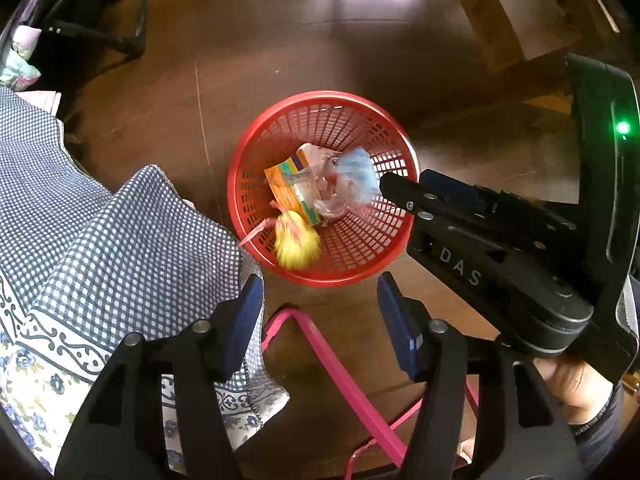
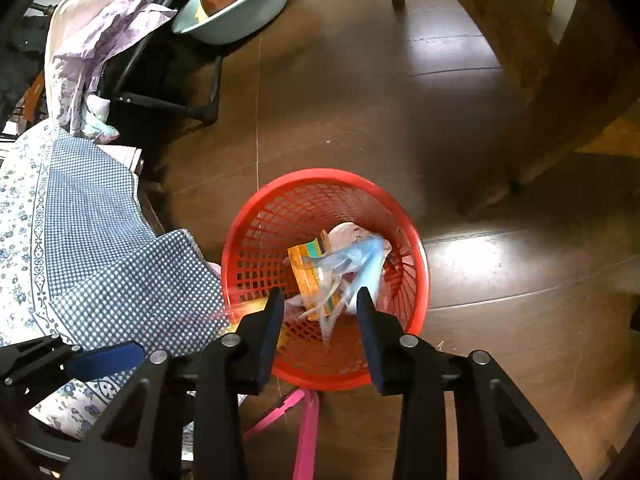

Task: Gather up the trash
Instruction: 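Open both tools to drop the bag and mask into the wastebasket, then swing both tools back over the bed toward the remaining trash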

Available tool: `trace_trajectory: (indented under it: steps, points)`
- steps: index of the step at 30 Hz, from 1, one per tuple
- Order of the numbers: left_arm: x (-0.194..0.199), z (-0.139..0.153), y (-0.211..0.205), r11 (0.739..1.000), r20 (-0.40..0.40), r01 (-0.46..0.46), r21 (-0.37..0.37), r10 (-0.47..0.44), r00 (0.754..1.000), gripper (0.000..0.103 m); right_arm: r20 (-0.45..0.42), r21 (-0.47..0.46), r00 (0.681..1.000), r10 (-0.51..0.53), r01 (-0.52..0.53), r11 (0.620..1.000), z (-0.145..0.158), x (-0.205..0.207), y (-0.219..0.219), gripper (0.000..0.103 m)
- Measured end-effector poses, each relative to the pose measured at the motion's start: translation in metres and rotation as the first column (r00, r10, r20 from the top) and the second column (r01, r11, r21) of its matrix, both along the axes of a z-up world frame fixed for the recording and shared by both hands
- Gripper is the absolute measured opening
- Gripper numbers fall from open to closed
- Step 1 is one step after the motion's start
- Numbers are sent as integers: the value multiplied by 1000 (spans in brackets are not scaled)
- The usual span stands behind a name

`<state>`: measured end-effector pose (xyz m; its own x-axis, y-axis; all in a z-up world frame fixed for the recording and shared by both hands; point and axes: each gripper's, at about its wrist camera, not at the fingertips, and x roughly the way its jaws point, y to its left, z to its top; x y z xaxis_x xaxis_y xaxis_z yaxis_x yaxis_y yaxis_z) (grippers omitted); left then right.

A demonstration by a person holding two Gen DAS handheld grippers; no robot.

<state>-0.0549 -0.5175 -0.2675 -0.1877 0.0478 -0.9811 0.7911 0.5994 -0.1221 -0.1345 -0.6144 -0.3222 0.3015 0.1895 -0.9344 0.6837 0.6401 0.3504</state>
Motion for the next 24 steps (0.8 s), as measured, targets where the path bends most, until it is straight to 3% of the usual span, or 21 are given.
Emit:
trace_trajectory:
  steps: [11,15,17,21,24]
  points:
    - [10,21,12,998,22,-58,-20,59,998,59,6,-53,1000,-21,21,998,34,-1,-3,54]
    - [10,36,19,996,51,-85,-15,86,995,59,14,-100,999,-39,40,994,64,2,-5,57]
    - [9,44,25,994,65,-105,-13,106,992,59,22,-139,999,-32,35,990,78,6,-2,64]
    - [6,77,40,995,160,-99,-28,102,982,59,84,-171,996,-13,28,985,115,14,1,70]
    - [14,111,56,986,214,-127,-108,148,965,59,133,-193,991,5,21,981,147,22,9,74]
